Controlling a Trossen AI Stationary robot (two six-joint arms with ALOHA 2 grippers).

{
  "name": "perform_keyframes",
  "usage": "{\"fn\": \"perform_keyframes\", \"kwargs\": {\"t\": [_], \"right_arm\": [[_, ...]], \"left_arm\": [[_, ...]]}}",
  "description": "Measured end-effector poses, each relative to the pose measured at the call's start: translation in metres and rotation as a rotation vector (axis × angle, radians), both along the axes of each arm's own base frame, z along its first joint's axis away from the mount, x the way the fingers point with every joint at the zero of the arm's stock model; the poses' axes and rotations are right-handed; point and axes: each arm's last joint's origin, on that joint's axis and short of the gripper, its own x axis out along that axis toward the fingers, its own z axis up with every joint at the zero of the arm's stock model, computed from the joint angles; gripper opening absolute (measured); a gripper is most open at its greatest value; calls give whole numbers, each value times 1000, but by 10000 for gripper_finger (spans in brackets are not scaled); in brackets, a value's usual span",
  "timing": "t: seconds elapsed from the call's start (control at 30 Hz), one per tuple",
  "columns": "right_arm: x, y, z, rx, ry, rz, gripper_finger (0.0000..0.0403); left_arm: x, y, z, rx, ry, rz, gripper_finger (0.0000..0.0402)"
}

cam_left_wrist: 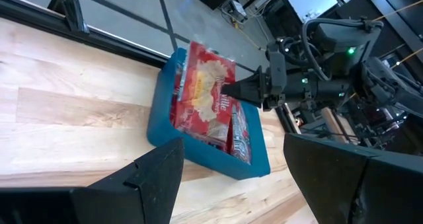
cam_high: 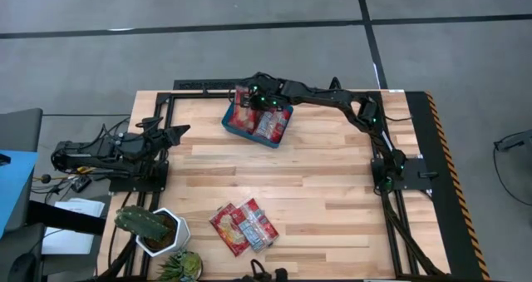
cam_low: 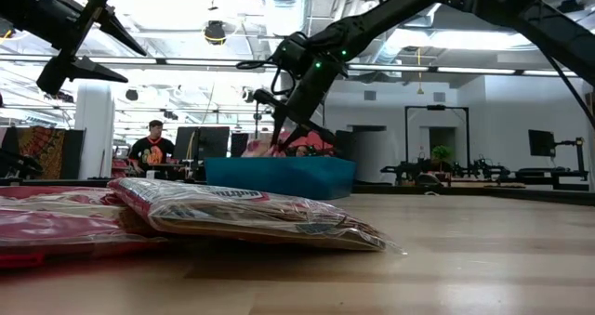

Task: Sort popcorn bags into baskets
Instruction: Put the red popcorn bag into the blue bin

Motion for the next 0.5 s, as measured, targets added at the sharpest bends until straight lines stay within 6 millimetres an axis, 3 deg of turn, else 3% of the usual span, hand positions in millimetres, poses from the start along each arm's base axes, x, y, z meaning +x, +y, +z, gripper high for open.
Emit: {"fn": "perform_keyframes", "kwargs": {"t": [0.2,0.37,0.5], "right_arm": [[-2,-1,2,-34,22,80,150],[-12,-2,28,-109,23,174,182],[-13,-1,42,-239,29,225,179]], "left_arm": [[0,0,0,6,6,-2,250],[0,0,0,13,13,-4,250],[0,0,0,14,13,-2,250]]}}
